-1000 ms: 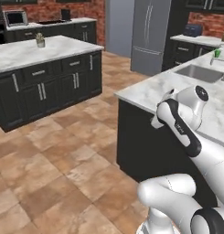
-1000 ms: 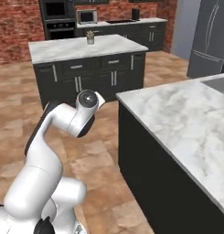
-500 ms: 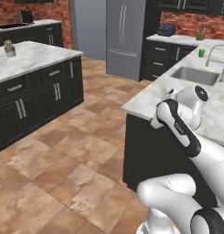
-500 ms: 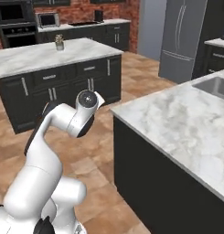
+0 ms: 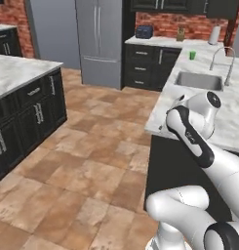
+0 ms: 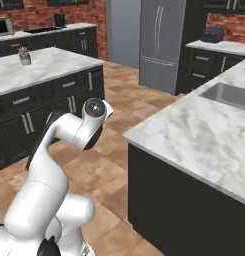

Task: Place the pitcher and cup on the dining counter for serving.

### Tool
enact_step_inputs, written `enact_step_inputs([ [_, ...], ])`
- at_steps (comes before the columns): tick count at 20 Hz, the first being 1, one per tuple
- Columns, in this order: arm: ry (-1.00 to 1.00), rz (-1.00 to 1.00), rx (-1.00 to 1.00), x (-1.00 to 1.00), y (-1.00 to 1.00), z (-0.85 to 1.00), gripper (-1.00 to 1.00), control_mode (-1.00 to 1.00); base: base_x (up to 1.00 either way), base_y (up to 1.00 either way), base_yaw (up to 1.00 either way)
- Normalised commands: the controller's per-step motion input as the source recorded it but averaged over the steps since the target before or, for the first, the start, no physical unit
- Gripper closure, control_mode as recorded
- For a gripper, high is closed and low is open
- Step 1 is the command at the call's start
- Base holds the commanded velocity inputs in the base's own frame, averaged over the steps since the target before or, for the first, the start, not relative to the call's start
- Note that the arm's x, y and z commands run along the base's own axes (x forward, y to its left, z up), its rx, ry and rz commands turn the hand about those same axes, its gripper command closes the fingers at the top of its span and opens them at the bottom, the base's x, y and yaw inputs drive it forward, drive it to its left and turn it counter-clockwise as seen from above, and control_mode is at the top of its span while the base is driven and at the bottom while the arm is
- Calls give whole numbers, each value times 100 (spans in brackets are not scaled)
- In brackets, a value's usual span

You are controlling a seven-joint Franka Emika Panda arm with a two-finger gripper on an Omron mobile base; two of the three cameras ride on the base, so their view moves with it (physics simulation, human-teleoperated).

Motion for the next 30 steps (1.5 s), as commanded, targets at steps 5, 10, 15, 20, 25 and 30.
enact_step_inputs([
  [5, 0, 0, 0, 0, 0, 0, -100, 100, 31, 100, -49],
  [10, 0, 0, 0, 0, 0, 0, -100, 100, 23, 100, -50],
  [15, 0, 0, 0, 0, 0, 0, -100, 100, 25, 100, -51],
  [20, 0, 0, 0, 0, 0, 0, -100, 100, 53, 100, -55],
  [25, 0, 0, 0, 0, 0, 0, -100, 100, 66, 100, -55],
  [30, 0, 0, 0, 0, 0, 0, -100, 100, 68, 100, -54],
])
